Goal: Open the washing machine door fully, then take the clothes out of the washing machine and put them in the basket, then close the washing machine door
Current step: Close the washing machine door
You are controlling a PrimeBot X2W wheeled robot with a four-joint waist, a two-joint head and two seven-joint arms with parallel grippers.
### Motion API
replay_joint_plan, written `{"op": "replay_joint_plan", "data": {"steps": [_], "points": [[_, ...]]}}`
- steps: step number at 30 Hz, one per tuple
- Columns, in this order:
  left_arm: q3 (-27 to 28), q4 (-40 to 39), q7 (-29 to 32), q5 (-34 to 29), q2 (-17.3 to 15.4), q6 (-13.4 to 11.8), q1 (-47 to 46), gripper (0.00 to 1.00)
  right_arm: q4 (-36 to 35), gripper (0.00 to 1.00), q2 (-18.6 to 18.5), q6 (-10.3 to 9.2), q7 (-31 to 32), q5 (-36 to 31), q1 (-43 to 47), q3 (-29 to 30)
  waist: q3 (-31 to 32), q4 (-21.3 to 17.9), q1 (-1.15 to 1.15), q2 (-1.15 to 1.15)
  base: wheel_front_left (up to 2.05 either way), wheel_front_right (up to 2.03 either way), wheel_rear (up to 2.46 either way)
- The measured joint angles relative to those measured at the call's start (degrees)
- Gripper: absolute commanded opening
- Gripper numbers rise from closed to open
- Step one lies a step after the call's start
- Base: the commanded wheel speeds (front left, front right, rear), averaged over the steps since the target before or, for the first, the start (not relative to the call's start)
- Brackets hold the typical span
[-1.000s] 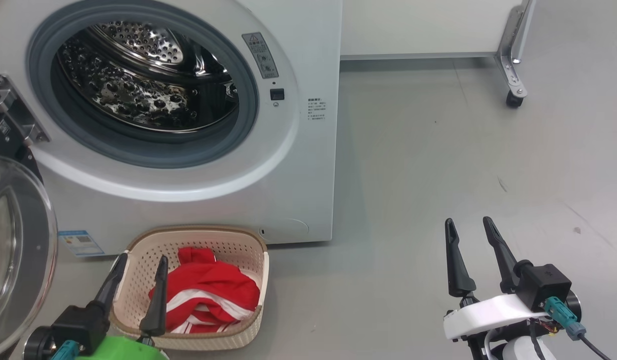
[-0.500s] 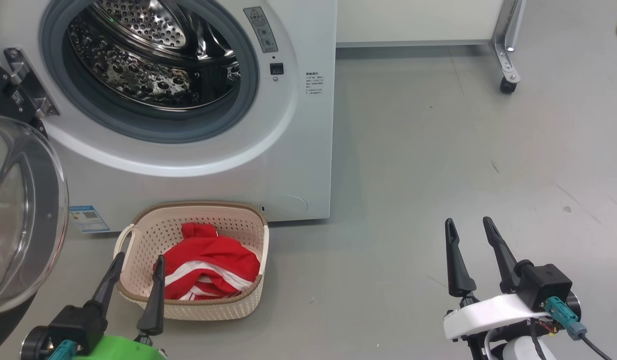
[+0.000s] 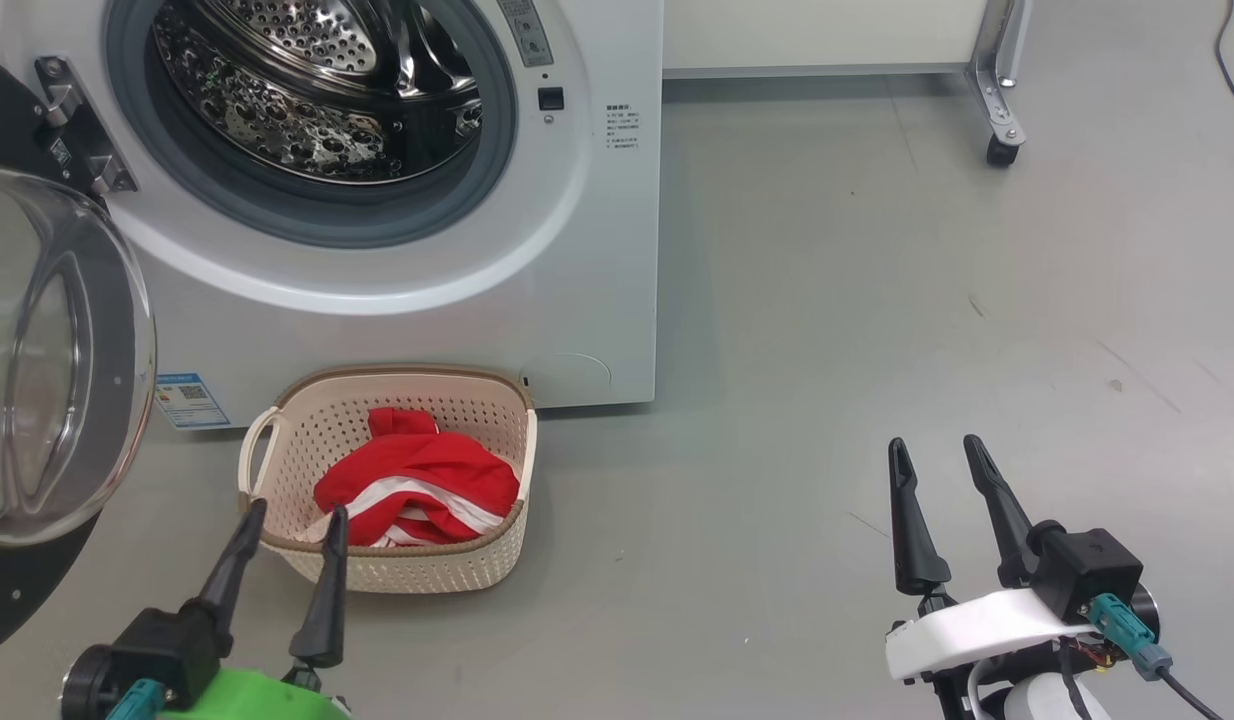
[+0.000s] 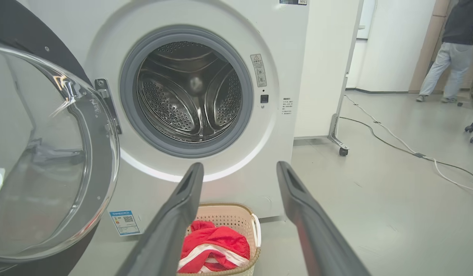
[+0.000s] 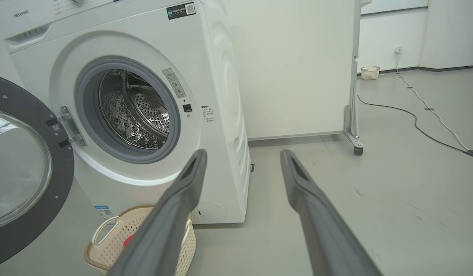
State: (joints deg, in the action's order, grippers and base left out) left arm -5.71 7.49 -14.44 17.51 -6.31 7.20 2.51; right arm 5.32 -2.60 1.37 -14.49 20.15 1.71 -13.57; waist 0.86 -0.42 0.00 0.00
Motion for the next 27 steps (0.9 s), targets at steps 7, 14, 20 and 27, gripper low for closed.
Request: {"op": "replay_joint_plan", "data": {"steps": [7,14,20,27], "points": [[-0.29,-0.25,0.0,1.76,0.32,0.13,0.07,1.0,0.16,1.0,0.0,0.01,0.0,-0.01,0.0,-0.14,0.3,0.05,0.0,0.0,-0.67,0.67,0.0],[-0.26,-0.58,0.0,1.75,0.11,0.13,0.11,1.0,0.43,1.0,0.0,0.08,0.0,-0.01,0.0,-0.29,0.54,0.15,0.0,0.0,-0.46,0.46,0.0],[-0.16,-0.79,0.0,1.75,0.03,0.14,0.13,1.0,0.43,1.0,0.0,0.08,0.0,0.0,0.0,-0.33,0.64,0.2,0.0,0.0,-0.23,0.23,0.0],[0.57,-0.78,0.0,1.74,-0.02,0.14,0.19,1.0,0.43,1.0,0.0,0.07,0.0,0.0,0.0,-0.22,0.64,0.16,0.0,0.0,-0.01,0.01,0.0]]}}
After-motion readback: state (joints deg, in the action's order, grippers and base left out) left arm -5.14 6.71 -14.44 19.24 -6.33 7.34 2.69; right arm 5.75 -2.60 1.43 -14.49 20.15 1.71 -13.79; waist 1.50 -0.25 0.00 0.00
